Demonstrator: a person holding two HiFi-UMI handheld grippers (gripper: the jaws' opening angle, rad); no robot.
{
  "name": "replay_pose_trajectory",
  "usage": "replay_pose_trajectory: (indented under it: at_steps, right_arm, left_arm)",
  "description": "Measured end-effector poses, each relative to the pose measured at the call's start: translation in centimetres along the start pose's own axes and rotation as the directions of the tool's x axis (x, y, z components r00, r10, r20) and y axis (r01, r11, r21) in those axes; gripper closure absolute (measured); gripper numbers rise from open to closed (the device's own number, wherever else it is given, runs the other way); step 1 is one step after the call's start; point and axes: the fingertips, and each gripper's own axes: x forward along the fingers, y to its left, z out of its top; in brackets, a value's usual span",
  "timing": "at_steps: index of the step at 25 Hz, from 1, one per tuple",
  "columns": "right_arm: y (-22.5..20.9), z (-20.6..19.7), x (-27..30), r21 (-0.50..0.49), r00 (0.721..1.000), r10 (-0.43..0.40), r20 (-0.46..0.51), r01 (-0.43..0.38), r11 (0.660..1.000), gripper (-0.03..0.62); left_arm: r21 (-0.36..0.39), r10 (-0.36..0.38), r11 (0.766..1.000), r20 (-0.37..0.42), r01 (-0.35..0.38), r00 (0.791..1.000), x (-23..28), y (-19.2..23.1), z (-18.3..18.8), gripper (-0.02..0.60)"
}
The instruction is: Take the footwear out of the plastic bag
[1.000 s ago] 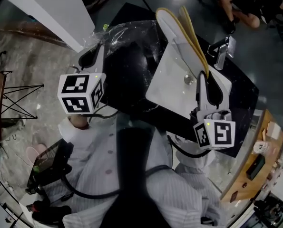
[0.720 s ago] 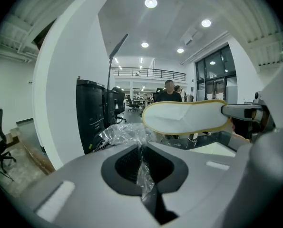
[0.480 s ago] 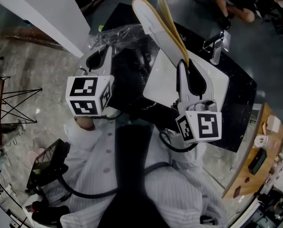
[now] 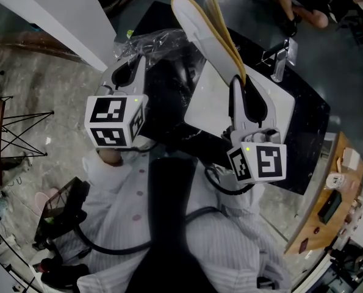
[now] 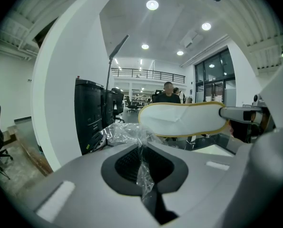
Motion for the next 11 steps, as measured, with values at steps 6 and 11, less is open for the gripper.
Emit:
replay_pose_trajectory:
  at_steps: [6, 11]
  right_arm:
    - [-0.09, -0.13, -0.23, 0.006, 1.000, -0.002, -0.007, 0.002, 1.000, 0.528]
    - [-0.34, -0.24, -0.22, 0.006, 1.000, -0.003, -0.012, 0.003, 1.000, 0.528]
  left_arm:
    - [-0.004, -0.010, 1.000, -0.001, 0.010, 1.000, -0.04, -0.20, -0.10, 0.580]
    - [-0.009, -0.012, 1.000, -0.003, 0.012, 1.000, 0.11, -0.23, -0.16, 0.580]
